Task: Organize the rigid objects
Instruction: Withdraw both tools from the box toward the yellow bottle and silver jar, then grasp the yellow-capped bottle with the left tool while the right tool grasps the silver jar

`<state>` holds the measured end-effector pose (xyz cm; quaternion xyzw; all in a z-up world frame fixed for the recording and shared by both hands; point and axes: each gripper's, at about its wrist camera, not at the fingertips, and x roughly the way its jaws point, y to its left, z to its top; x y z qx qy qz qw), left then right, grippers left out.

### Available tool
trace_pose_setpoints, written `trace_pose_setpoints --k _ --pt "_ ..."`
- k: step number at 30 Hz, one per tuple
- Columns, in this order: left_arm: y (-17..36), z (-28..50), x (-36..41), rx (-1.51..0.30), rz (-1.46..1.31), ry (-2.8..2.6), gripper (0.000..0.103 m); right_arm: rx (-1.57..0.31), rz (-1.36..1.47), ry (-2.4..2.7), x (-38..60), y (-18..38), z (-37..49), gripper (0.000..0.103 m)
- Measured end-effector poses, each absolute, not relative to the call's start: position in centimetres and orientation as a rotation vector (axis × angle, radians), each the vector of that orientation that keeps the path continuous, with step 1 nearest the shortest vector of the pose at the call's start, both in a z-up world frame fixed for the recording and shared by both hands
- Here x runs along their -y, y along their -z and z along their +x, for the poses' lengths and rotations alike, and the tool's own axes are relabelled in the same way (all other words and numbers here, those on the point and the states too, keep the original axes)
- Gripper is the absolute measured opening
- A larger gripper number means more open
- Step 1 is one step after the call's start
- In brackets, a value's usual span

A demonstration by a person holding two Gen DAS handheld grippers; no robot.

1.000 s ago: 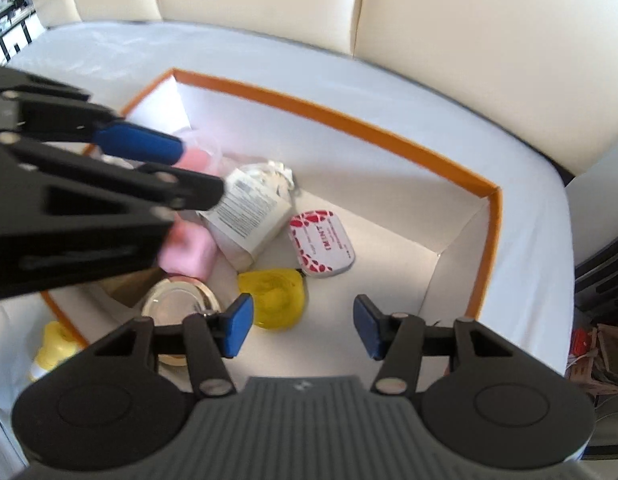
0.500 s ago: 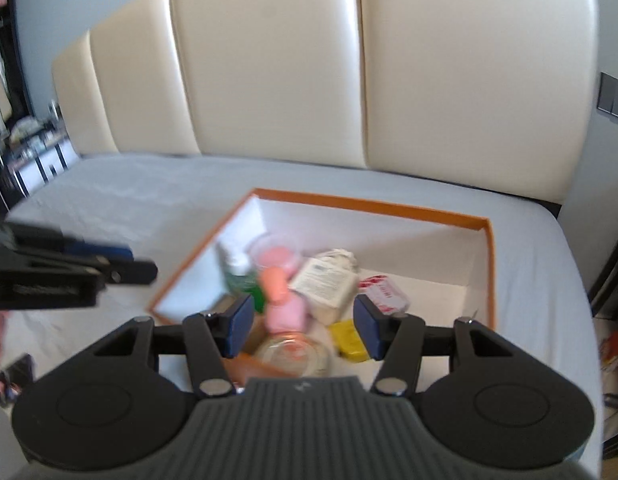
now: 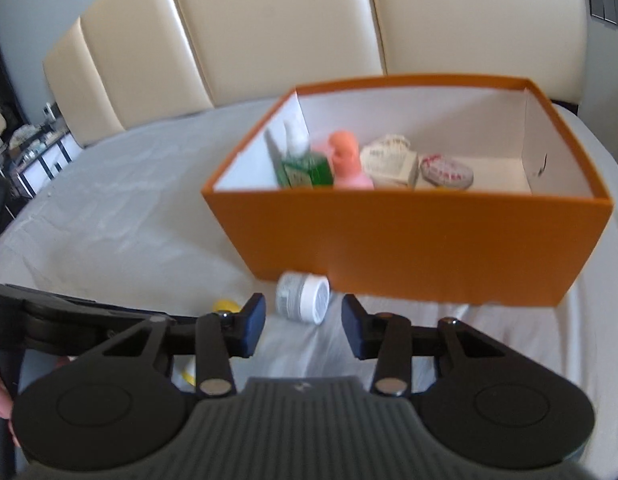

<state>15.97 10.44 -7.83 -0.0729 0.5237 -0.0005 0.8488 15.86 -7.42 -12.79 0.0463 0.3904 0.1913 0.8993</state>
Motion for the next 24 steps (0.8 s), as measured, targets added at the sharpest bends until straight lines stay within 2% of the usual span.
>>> trace_pose_setpoints --k 9,11,18,22,24 --pt "9.9 16.2 -10.5 -1.164 -0.213 -0.005 0.045 -0.861 0.089 -0.401 5.9 14.6 17.3 0.042" --pt "10.0 16.1 -10.7 -1.173 -0.23 -0.008 0.05 -0.872 0.092 -0.403 5.5 14.9 17.8 0.042" --pt "11.2 16.5 -10.9 -1.232 -0.251 -0.008 0.05 -0.893 0.098 -0.397 5.1 15.9 19.3 0.042" --pt "11.1 16.3 -10.3 -1.228 -0.22 -0.009 0.045 -0.916 0.103 -0.395 4.8 16.5 20.2 0.042" --pt "11.0 16.1 -10.2 -1.22 -0.219 -0.011 0.039 -0.921 0.095 -0.4 4.4 16.8 20.4 0.042"
